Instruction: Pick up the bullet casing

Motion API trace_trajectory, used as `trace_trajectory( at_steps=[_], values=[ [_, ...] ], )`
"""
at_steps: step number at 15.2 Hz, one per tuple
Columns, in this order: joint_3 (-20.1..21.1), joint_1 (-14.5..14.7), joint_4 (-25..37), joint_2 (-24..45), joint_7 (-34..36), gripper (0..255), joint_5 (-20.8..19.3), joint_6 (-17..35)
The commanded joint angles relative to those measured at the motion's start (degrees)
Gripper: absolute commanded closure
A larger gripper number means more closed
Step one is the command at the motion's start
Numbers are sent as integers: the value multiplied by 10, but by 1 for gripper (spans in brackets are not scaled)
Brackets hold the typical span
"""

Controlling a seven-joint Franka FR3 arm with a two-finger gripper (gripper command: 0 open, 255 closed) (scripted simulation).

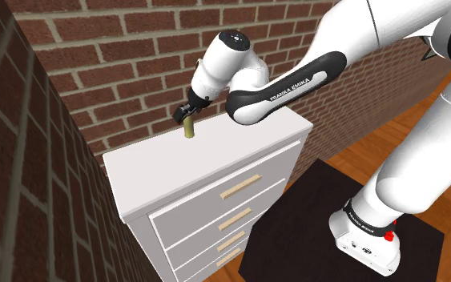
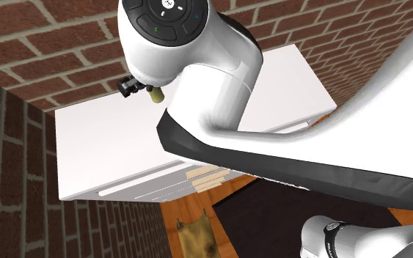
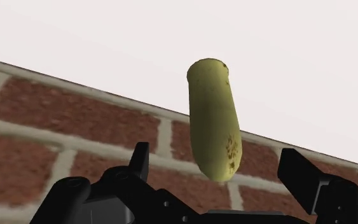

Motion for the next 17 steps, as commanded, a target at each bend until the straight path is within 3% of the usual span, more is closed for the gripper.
trace_trajectory(
  at_steps=[1,4,6,7,17],
  values=[
    [-2,1,-5,9,20,0,-22,12],
    [-9,4,-11,28,54,0,-63,33],
    [-9,4,-11,28,54,0,-63,33],
    [-9,4,-12,26,52,255,-61,32],
    [-7,3,-10,23,44,255,-51,27]
  ],
)
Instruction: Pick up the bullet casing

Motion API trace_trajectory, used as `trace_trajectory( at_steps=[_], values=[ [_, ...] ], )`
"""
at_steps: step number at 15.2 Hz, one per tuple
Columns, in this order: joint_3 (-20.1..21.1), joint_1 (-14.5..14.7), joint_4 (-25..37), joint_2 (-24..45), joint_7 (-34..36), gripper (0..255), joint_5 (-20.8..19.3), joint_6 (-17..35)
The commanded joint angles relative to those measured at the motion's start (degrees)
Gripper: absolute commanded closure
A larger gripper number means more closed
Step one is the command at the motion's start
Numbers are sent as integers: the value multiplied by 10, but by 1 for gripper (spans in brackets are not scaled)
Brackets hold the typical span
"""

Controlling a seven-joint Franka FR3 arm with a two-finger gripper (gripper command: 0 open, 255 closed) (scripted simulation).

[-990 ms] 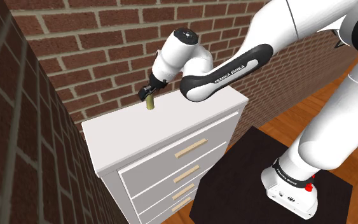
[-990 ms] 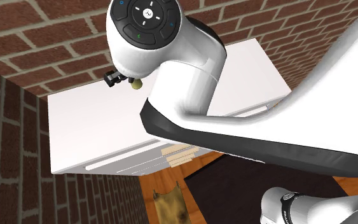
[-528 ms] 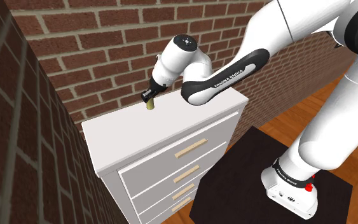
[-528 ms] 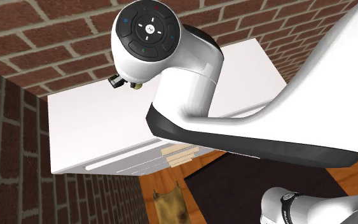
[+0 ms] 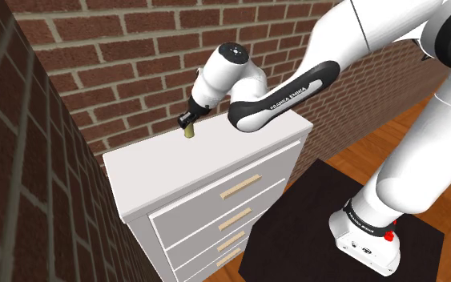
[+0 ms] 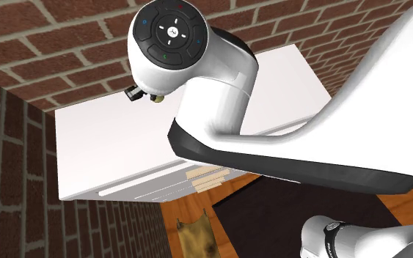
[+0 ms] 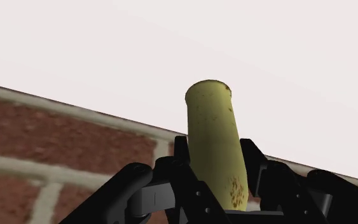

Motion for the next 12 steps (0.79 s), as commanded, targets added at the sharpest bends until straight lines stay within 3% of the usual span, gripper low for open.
trace_trajectory(
  at_steps=[1,12],
  values=[
    [3,-2,3,-7,-14,255,17,-9],
    [13,-3,34,-56,-97,255,115,-77]
  ],
)
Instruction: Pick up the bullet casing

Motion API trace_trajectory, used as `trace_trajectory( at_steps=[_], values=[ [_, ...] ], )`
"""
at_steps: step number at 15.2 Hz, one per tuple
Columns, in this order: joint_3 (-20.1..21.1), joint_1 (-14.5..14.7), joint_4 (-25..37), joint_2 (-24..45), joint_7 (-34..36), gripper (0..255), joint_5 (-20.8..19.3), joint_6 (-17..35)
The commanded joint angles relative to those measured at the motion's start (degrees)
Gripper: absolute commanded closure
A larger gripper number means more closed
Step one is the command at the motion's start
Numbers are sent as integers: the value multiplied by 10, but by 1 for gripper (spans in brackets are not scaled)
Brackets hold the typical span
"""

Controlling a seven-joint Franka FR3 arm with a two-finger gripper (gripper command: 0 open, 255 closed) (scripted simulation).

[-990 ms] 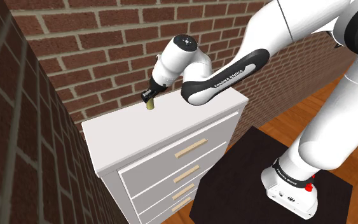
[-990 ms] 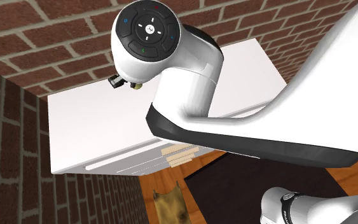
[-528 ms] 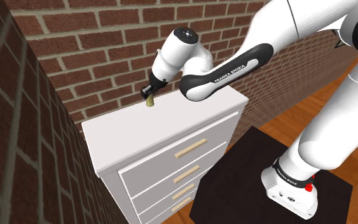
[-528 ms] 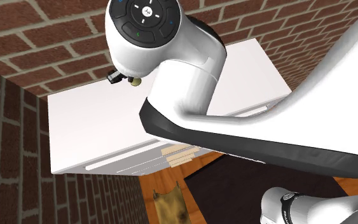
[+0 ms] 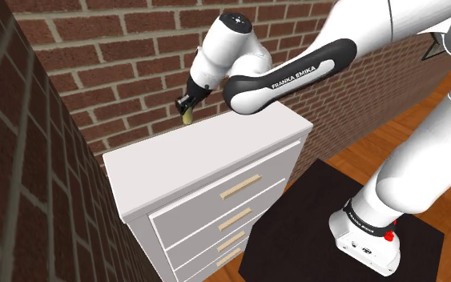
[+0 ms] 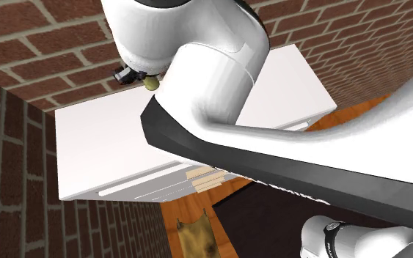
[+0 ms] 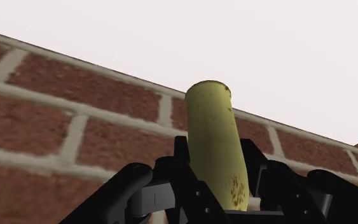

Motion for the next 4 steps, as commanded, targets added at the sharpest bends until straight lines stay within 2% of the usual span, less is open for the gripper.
trace_trajectory(
  at_steps=[1,4],
  values=[
    [0,1,8,-7,-11,255,13,-14],
    [0,2,12,-11,-17,255,20,-21]
  ],
)
